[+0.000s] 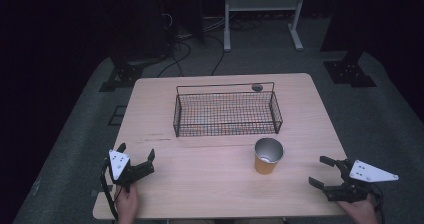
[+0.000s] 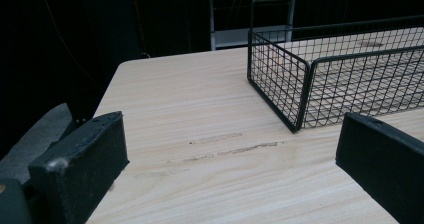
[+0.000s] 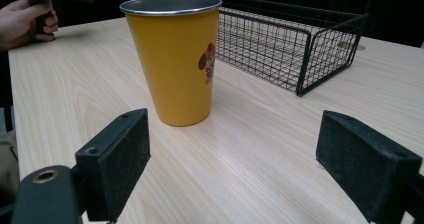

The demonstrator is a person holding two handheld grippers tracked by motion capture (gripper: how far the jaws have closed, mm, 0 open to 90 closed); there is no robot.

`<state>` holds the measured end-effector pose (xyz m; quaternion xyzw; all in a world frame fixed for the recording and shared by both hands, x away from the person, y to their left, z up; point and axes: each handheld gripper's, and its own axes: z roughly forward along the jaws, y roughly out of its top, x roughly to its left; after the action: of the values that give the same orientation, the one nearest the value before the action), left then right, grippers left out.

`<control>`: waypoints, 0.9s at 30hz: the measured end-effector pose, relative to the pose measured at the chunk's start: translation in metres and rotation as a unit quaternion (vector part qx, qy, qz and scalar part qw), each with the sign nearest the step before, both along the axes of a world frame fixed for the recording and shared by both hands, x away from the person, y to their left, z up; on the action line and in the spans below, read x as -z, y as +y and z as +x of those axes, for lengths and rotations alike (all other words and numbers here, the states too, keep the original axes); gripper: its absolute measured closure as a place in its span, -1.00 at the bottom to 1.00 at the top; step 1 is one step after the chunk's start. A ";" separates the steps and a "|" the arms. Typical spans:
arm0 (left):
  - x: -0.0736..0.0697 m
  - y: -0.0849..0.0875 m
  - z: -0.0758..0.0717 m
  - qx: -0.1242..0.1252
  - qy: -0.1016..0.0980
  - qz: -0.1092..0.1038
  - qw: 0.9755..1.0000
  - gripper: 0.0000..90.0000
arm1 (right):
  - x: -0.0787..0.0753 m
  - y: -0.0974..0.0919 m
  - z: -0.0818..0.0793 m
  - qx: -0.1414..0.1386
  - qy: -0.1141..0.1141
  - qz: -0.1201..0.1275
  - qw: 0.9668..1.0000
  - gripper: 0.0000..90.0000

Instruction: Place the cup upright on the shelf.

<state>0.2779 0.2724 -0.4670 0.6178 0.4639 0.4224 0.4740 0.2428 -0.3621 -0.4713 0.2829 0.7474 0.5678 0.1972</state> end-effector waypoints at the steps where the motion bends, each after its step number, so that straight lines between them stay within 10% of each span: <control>1: 0.000 0.000 0.000 0.000 0.000 0.000 1.000 -1.00 | 0.000 0.001 0.000 -0.001 0.001 0.000 1.000 -0.70; 27: 0.000 -0.003 -0.002 0.002 -0.003 0.011 1.000 -1.00 | -0.013 0.028 0.009 -0.036 -0.002 -0.003 0.999 -0.70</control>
<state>0.2760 0.2698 -0.4671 0.6226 0.4564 0.4281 0.4699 0.2522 -0.3342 -0.4587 0.2538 0.7584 0.5730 0.1793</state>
